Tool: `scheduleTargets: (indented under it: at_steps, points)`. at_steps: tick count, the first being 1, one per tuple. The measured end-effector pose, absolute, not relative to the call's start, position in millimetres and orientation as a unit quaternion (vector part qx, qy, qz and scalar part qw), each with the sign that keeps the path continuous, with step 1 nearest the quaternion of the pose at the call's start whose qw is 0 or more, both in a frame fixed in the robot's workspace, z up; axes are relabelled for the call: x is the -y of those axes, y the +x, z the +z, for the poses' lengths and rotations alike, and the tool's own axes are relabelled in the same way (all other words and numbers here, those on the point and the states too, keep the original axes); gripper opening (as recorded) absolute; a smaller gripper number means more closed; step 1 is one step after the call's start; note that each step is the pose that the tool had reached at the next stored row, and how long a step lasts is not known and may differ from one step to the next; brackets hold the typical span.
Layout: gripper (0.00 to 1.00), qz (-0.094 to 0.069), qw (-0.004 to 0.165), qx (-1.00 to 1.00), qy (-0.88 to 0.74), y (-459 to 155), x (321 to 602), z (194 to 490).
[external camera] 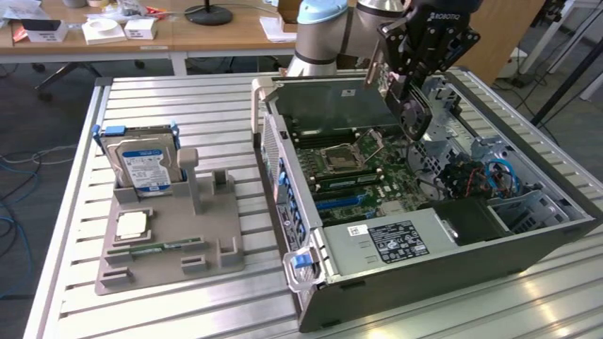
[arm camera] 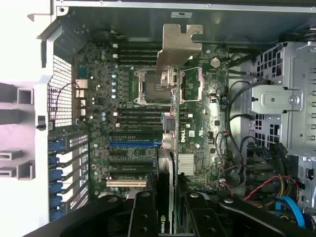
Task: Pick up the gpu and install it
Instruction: 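Pick up the gpu and move the gpu toward the slot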
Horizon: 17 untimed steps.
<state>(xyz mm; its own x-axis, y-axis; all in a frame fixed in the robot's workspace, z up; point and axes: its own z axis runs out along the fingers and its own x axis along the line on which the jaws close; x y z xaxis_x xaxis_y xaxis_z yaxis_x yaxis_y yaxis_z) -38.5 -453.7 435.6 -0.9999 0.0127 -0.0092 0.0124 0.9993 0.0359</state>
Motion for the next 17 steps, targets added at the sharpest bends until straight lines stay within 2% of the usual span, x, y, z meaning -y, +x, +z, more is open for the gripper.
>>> scheduleTargets:
  at_steps: [17]
  points:
    - [0.26, 0.018, 0.004, -1.0, -0.006, -25, 454, 436]
